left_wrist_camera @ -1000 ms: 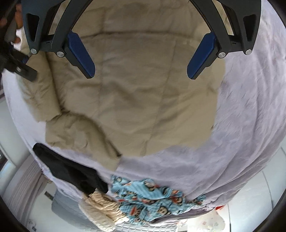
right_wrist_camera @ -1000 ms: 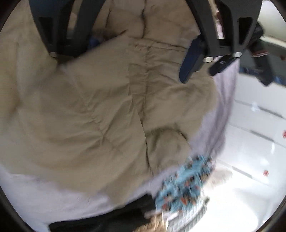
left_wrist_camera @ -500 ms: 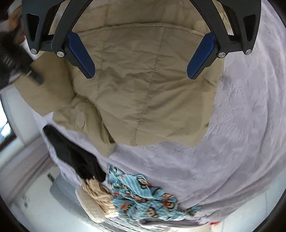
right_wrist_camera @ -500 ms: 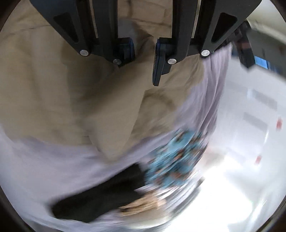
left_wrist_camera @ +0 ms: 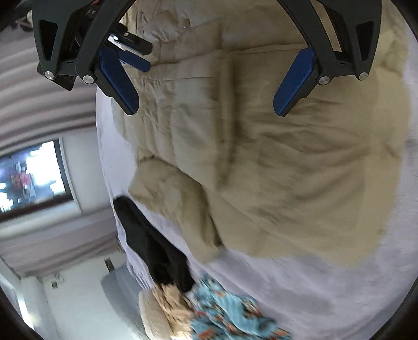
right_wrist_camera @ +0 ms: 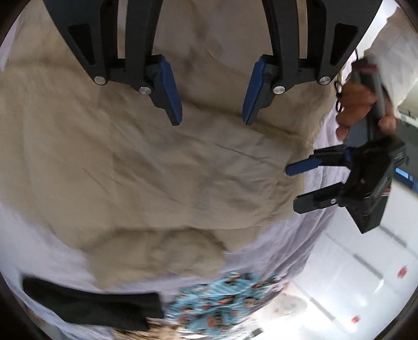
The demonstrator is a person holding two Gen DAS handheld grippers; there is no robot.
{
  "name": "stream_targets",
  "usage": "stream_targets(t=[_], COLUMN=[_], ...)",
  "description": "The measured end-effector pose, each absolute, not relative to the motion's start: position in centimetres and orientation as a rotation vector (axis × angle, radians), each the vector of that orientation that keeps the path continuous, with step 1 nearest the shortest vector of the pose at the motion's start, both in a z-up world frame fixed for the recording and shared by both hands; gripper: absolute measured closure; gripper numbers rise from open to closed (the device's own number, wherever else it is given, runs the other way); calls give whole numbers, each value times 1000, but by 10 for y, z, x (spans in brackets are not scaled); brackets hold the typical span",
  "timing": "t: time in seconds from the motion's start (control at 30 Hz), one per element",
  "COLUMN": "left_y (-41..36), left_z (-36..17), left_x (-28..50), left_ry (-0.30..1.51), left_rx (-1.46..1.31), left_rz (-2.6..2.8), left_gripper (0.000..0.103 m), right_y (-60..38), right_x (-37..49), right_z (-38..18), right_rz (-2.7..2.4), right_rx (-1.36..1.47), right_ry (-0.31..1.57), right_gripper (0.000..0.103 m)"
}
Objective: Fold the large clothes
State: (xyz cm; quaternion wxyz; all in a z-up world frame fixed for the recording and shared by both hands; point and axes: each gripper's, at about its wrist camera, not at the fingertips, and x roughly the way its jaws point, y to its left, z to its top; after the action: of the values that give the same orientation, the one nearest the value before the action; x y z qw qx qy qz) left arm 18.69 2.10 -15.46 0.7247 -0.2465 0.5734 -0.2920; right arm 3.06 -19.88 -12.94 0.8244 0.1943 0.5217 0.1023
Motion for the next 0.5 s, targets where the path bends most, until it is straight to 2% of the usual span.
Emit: stream_targets(t=[0.1, 0.13, 0.17, 0.2, 0.23, 0.3, 0.37, 0.5], left_y=[-10, -19, -30, -37, -45, -51, -54, -47], left_z=[-164, -168, -173, -176, -180, -172, -142, -83], left_x=[187, 186, 187, 188, 190, 189, 186, 186], left_ry=[1304, 1313, 1332, 1355, 1392, 1379, 1291, 1131], left_rx=[-449, -415, -376, -355, -346, -364, -389, -460], left_rz=[-665, -654, -642, -644, -649, -657, -713, -799], left_gripper=[1, 13, 27, 63, 91, 94, 94, 94], right_y=[-236, -247, -257, -268, -282, -298, -309, -318], right_x=[3, -8, -10, -16, -25, -33, -38, -30], right_z=[-135, -136, -140, -143, -148, -155, -161, -155], right_rz=[137, 101, 68, 32, -3, -28, -53, -131], right_rx=[462, 471, 480, 493, 528, 590, 603, 482], right_ry=[1120, 1119, 1121, 1125, 1129, 1126, 1126, 1071], right_gripper=[51, 51, 51, 51, 51, 57, 84, 87])
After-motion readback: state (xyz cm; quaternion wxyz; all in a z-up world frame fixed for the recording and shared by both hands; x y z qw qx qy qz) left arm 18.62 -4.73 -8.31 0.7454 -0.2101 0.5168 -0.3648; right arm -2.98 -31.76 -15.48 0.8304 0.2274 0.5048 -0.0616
